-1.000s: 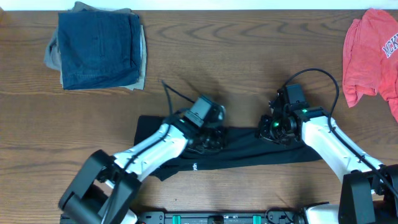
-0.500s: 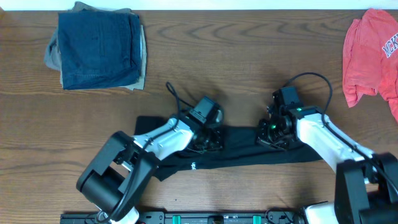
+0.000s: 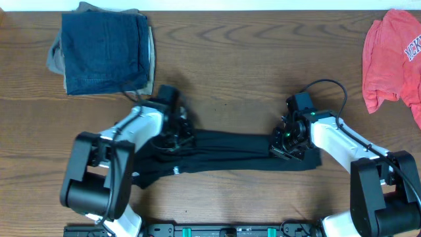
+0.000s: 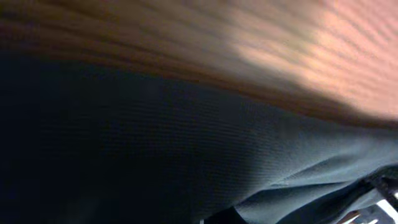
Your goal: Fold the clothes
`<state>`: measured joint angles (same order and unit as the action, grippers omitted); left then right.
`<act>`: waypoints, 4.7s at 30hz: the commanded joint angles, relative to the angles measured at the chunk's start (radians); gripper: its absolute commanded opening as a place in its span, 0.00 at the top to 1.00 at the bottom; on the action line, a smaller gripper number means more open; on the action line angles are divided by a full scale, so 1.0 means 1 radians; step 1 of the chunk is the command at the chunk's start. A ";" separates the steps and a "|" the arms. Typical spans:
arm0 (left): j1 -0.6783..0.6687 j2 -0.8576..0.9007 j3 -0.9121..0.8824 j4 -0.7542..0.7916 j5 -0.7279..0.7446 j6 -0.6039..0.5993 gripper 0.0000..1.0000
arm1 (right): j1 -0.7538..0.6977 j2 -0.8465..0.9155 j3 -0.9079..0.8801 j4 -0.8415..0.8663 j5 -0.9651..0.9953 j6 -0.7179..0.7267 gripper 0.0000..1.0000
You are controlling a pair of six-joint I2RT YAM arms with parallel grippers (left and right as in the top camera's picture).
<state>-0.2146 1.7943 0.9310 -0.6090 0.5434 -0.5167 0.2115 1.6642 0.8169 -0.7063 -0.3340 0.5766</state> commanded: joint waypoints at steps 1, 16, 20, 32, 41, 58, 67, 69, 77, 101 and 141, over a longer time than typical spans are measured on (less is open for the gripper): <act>0.108 0.006 -0.033 -0.045 -0.223 0.069 0.94 | -0.051 0.030 0.004 -0.017 0.130 -0.021 0.94; 0.222 -0.290 -0.033 -0.169 -0.250 0.150 0.94 | -0.076 0.030 0.143 -0.151 0.240 -0.043 0.90; 0.222 -0.340 -0.033 -0.224 -0.250 0.151 0.94 | -0.076 0.030 0.144 -0.151 0.240 -0.043 0.85; 0.223 -0.227 -0.114 -0.269 -0.346 0.148 0.94 | -0.076 0.031 0.143 -0.203 0.338 -0.071 0.71; 0.266 -0.145 -0.116 -0.220 -0.380 0.146 0.94 | -0.154 0.031 0.143 -0.205 0.326 -0.063 0.79; 0.359 -0.265 -0.088 -0.363 -0.473 0.142 0.94 | -0.198 0.030 0.232 -0.384 0.278 -0.081 0.99; 0.359 -0.446 -0.088 -0.388 -0.473 0.142 0.71 | -0.167 0.029 0.233 -0.523 0.254 -0.137 0.99; 0.359 -0.450 -0.088 -0.389 -0.473 0.142 0.58 | -0.164 0.028 0.224 -0.532 0.253 -0.137 0.99; 0.359 -0.449 -0.090 -0.393 -0.473 0.142 0.25 | -0.163 -0.085 0.151 -0.531 0.209 -0.157 0.96; 0.359 -0.449 -0.090 -0.381 -0.473 0.142 0.24 | -0.118 -0.192 -0.134 -0.285 0.053 -0.110 0.52; 0.359 -0.449 -0.090 -0.381 -0.473 0.142 0.23 | -0.118 -0.192 -0.192 -0.254 0.038 -0.011 0.57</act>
<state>0.1413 1.3483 0.8261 -0.9878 0.0784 -0.3695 0.0731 1.4750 0.6315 -0.9680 -0.2893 0.5381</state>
